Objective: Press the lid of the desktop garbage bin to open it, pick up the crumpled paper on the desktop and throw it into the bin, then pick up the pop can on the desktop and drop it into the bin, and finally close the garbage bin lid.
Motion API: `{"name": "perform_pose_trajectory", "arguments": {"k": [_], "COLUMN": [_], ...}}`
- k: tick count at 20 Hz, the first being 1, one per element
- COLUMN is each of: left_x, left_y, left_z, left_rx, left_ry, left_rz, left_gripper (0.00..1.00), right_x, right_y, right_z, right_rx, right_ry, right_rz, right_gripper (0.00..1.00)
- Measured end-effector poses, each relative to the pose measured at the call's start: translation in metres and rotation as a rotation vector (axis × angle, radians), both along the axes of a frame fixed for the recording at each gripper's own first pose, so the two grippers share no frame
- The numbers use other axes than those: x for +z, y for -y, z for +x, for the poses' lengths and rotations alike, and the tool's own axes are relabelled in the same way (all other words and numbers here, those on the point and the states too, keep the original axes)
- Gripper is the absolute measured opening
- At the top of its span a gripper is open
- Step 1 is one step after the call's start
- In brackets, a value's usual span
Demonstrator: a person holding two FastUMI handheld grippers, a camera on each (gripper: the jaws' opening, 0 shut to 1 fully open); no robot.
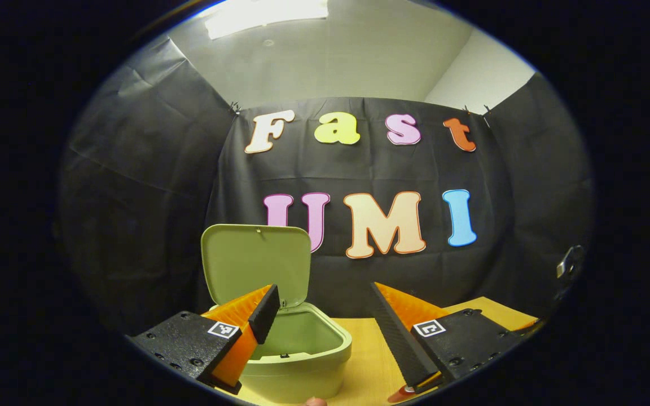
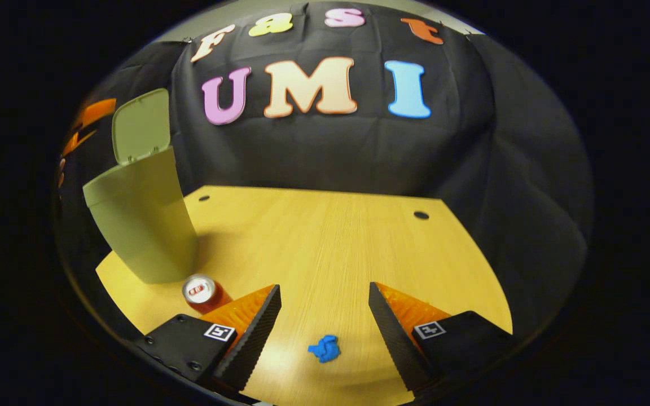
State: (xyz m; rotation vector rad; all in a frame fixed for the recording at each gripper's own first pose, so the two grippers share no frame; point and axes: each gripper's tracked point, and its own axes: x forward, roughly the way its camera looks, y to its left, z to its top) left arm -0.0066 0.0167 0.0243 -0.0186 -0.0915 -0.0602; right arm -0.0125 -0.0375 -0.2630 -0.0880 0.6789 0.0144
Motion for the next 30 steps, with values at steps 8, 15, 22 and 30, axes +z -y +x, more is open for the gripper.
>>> {"name": "perform_pose_trajectory", "arguments": {"k": [8,15,22,30], "left_x": [0.003,0.003,0.004,-0.008], "left_y": [-0.009,-0.012,-0.029,-0.067], "left_z": [-0.007,-0.007,-0.01,-0.022], "left_rx": [0.042,0.051,0.074,0.135], "left_ry": [-0.006,-0.015,-0.009,-0.029], "left_rz": [0.052,0.075,0.077,0.085], "left_gripper": [0.95,0.95,0.95,0.99], "right_x": [-0.1,-0.108,0.007,0.173], "right_y": [0.016,0.008,-0.044,-0.148], "right_z": [-0.027,-0.024,0.038,0.101], "right_rx": [0.012,0.016,0.098,0.317], "right_ry": [-0.272,-0.313,-0.026,0.336], "right_rz": [-0.059,-0.002,0.081,0.071], "right_gripper": [0.8,0.16,0.15,0.15]}}
